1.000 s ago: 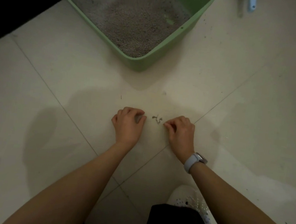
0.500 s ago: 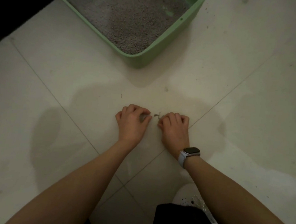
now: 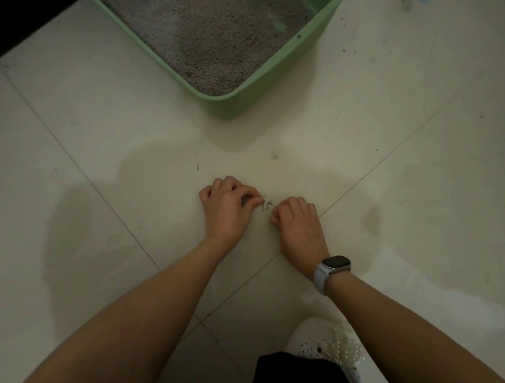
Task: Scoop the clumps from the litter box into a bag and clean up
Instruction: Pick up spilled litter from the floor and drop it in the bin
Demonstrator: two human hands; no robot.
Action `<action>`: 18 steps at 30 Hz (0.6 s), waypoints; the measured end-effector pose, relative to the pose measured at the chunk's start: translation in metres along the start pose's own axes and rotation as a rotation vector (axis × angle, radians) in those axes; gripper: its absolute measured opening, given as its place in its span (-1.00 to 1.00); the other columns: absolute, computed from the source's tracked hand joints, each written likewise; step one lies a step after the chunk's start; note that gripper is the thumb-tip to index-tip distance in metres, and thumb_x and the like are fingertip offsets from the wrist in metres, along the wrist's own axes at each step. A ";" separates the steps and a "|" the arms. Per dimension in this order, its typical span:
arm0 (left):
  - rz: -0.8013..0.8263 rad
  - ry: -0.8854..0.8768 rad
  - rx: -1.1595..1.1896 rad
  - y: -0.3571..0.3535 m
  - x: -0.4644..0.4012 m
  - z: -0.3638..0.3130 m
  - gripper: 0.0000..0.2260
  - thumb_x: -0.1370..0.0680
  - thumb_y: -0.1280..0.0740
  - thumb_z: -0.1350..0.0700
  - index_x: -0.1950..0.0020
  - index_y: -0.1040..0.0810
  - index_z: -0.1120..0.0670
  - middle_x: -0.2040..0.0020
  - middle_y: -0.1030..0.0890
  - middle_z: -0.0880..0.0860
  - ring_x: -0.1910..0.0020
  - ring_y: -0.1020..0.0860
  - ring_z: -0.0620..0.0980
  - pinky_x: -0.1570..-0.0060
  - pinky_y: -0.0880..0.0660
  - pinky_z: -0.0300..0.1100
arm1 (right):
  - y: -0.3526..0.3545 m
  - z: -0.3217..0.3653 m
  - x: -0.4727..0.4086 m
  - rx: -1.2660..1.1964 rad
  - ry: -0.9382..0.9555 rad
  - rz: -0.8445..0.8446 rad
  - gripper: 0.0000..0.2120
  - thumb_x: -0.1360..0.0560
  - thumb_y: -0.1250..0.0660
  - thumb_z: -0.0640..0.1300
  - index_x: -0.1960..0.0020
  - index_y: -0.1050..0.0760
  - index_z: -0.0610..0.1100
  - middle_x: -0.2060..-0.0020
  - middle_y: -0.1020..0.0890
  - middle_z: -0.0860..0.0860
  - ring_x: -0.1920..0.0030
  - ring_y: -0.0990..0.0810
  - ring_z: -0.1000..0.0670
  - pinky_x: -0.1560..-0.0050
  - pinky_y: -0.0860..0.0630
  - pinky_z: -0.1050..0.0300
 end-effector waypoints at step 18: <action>0.055 0.198 0.296 0.031 0.014 0.027 -0.98 -0.46 -0.39 0.24 0.13 -0.59 0.17 0.18 -0.61 0.07 0.20 -0.50 -0.03 0.13 -0.40 -0.26 | 0.011 0.011 0.006 -0.246 -0.271 0.123 -0.90 -0.46 -0.24 -0.32 0.19 -0.50 -0.33 0.27 -0.54 -0.24 0.24 -0.51 -0.25 0.23 -0.45 -0.06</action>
Point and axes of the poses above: each hand's wrist, its own x-axis away from the middle knuckle, its own y-axis out of the back of the hand, z = x × y, the point moved 3 cm from there along -x, towards the middle knuckle
